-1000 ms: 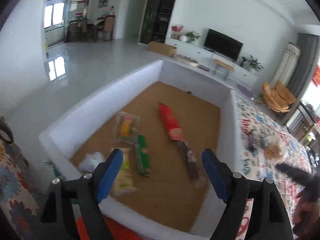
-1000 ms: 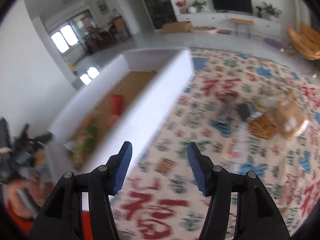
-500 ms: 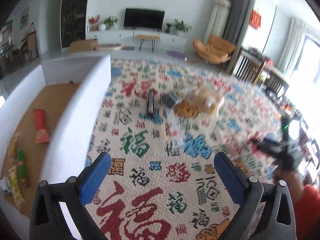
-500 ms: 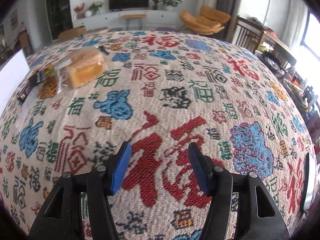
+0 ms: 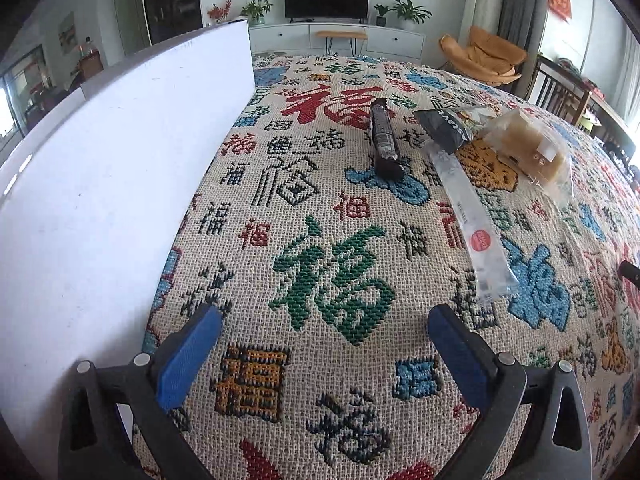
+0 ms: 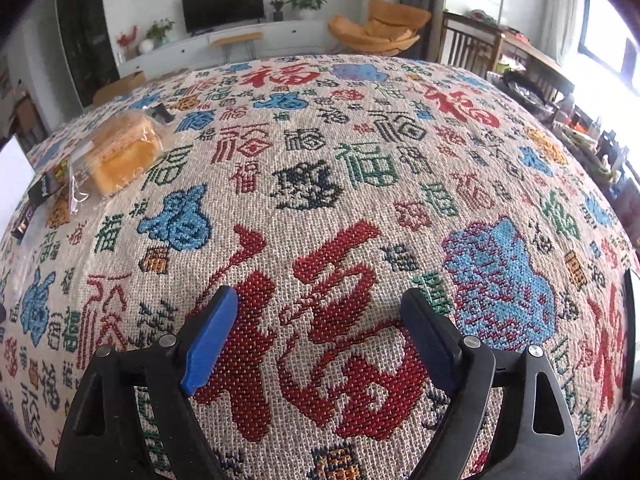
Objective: Organize snacks
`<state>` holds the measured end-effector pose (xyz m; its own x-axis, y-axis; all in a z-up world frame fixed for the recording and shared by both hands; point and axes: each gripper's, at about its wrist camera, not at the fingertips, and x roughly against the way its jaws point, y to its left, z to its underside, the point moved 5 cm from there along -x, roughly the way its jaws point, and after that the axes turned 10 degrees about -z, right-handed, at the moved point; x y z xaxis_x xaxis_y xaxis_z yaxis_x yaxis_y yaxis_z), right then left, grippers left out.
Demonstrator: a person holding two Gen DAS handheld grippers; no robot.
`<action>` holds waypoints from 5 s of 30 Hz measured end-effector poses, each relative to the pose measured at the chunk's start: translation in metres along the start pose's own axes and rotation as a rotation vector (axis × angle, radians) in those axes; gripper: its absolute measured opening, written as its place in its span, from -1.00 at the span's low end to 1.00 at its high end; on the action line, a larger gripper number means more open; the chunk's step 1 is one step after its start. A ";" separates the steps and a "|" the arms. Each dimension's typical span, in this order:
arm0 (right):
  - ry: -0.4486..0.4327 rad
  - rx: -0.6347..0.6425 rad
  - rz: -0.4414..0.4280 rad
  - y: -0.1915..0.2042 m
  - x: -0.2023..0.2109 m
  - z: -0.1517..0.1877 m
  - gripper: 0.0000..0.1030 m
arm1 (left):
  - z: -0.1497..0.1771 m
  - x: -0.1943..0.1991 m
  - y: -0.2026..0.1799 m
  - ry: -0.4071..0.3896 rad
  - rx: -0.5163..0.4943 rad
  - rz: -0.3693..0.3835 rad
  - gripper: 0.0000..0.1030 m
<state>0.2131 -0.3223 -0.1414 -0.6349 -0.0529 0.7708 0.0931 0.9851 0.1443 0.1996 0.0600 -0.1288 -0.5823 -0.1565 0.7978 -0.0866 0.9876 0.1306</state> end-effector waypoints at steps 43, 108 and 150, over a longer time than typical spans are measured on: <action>0.002 -0.001 -0.003 -0.001 0.001 -0.002 0.67 | -0.002 -0.001 -0.002 0.002 -0.002 -0.003 1.00; 0.003 -0.004 -0.010 -0.001 0.002 -0.001 0.68 | -0.002 -0.001 -0.002 0.015 -0.013 0.009 1.00; 0.003 -0.006 -0.013 -0.001 0.001 -0.002 0.68 | -0.006 0.014 -0.006 0.126 -0.052 0.130 -0.39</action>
<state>0.2137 -0.3240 -0.1399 -0.6337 -0.0665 0.7707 0.0891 0.9834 0.1581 0.1968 0.0515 -0.1147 -0.4798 -0.0306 0.8768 0.0263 0.9984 0.0492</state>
